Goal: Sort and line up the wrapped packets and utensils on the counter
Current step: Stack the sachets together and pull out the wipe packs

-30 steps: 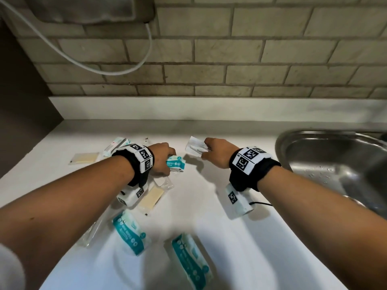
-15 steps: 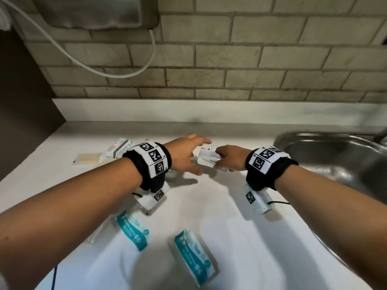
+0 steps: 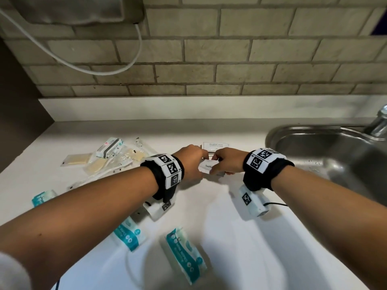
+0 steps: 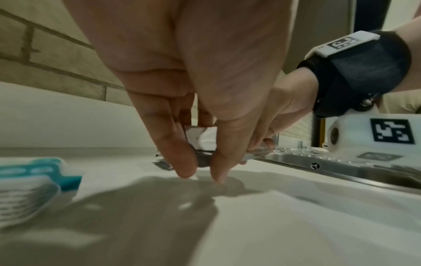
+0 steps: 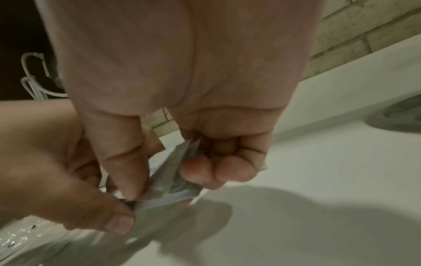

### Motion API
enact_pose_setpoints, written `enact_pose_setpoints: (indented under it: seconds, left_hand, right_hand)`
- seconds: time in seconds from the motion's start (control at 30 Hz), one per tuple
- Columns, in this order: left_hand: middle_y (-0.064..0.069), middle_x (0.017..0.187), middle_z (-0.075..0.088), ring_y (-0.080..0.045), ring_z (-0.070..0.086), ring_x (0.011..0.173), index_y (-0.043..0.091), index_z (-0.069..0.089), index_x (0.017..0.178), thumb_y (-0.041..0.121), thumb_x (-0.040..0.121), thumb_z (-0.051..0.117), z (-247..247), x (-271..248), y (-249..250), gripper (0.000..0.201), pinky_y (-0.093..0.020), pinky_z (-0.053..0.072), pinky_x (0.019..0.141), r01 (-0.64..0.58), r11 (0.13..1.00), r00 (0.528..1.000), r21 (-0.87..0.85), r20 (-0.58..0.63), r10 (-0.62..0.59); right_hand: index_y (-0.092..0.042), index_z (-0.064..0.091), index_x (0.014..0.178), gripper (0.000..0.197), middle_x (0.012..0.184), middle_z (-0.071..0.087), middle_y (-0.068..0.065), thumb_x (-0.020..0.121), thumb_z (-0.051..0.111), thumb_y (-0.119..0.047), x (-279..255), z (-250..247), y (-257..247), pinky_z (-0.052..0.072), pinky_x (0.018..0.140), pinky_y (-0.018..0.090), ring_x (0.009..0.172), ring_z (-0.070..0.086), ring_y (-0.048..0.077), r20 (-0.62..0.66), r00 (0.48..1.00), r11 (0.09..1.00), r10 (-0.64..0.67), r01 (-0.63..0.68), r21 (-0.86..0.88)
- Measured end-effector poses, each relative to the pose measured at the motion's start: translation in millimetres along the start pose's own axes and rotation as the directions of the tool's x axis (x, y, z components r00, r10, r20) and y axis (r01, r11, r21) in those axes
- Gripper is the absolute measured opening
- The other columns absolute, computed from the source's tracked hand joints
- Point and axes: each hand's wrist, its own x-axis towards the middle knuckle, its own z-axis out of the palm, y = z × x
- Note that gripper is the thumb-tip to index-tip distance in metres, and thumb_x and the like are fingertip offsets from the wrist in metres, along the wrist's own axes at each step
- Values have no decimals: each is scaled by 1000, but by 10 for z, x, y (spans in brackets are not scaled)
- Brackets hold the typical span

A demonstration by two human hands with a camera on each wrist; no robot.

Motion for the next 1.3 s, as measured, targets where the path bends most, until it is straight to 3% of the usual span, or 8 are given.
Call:
enact_pose_setpoints:
  seconds: [0.2,0.3,0.4,0.6,0.8,0.9,1.07,1.3]
  left_hand:
    - [-1,97,68,-22,66,83,23,68,99,24,67,76,103,142,76,34,-27,54,69,95,993,992,-65,86,-89]
    - [-2,96,69,-22,66,84,20,68,99,24,66,76,121,248,132,34,-28,54,72,104,992,989,-76,115,-95]
    - [-2,95,68,-21,62,83,19,68,100,23,66,78,100,346,157,36,-26,50,68,120,990,986,-76,126,-110]
    - [0,84,66,-22,64,80,19,67,94,25,62,79,95,429,170,35,-30,55,71,132,990,982,-55,141,-123]
    - [2,90,60,-20,59,86,18,65,105,34,66,83,127,468,93,46,-28,50,76,124,991,987,-52,113,-117]
    - [1,96,61,-19,57,87,18,64,110,31,68,81,151,488,101,47,-24,42,71,121,991,988,-59,101,-115]
    - [-4,108,64,-24,61,97,17,63,115,30,69,81,170,526,119,50,-28,50,80,131,990,988,-52,92,-126]
    - [-5,109,65,-24,62,97,16,63,115,30,71,80,166,521,115,49,-28,50,81,129,990,989,-60,77,-124]
  right_hand:
    - [-13,61,107,43,97,64,1,71,78,-29,13,87,116,47,74,28,88,59,20,-24,999,964,-31,24,-266]
    - [-11,63,105,37,93,64,2,73,74,-27,21,99,163,44,68,26,83,58,21,-67,997,943,-44,19,-332]
    - [-14,64,107,39,97,66,4,71,73,-26,69,74,204,52,73,28,88,63,24,-105,993,944,-45,7,-330]
    - [-22,63,95,28,76,59,-6,68,72,-26,67,-5,227,52,68,27,79,63,23,-165,986,938,-24,-35,-345]
    - [-20,65,113,51,102,67,0,64,77,-28,106,-7,244,57,80,31,91,66,22,-169,985,933,-16,-46,-356]
    - [-18,65,110,51,102,67,2,63,79,-28,124,2,239,57,77,31,86,63,21,-160,987,927,-12,-49,-371]
    - [-12,67,103,40,100,69,5,66,77,-24,151,9,231,57,76,31,88,66,24,-165,986,924,-8,-56,-377]
    - [-15,67,105,40,101,68,5,67,75,-23,179,27,245,57,77,31,89,67,26,-182,983,917,-10,-64,-393]
